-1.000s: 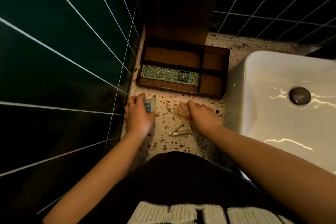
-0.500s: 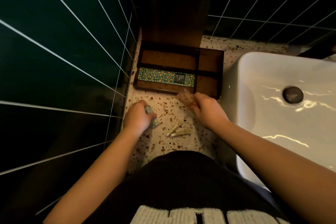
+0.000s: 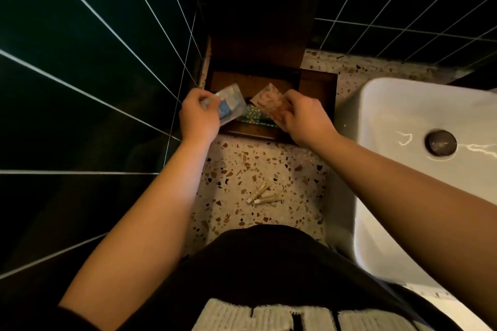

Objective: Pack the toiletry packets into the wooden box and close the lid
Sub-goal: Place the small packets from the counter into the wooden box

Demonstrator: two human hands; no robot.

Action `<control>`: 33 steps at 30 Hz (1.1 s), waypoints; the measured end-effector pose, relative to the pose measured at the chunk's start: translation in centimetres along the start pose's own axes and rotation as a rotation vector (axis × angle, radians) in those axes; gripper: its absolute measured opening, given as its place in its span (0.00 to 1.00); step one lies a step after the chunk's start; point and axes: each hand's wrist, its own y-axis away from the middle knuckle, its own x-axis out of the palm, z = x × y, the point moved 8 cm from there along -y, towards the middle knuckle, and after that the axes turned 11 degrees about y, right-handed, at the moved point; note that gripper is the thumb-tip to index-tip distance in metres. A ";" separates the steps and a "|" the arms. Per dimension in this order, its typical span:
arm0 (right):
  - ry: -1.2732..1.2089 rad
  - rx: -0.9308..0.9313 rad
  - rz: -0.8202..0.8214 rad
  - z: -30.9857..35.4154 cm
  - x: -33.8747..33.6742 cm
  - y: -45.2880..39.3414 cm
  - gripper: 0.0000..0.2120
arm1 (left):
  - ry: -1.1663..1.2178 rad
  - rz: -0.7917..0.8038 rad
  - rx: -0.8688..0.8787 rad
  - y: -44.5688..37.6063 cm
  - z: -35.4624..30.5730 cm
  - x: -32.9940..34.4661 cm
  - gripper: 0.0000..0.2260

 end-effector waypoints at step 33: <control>0.480 -0.149 0.246 1.3 7.3 -1.1 0.19 | -0.680 0.190 0.186 1.2 2.3 5.2 0.12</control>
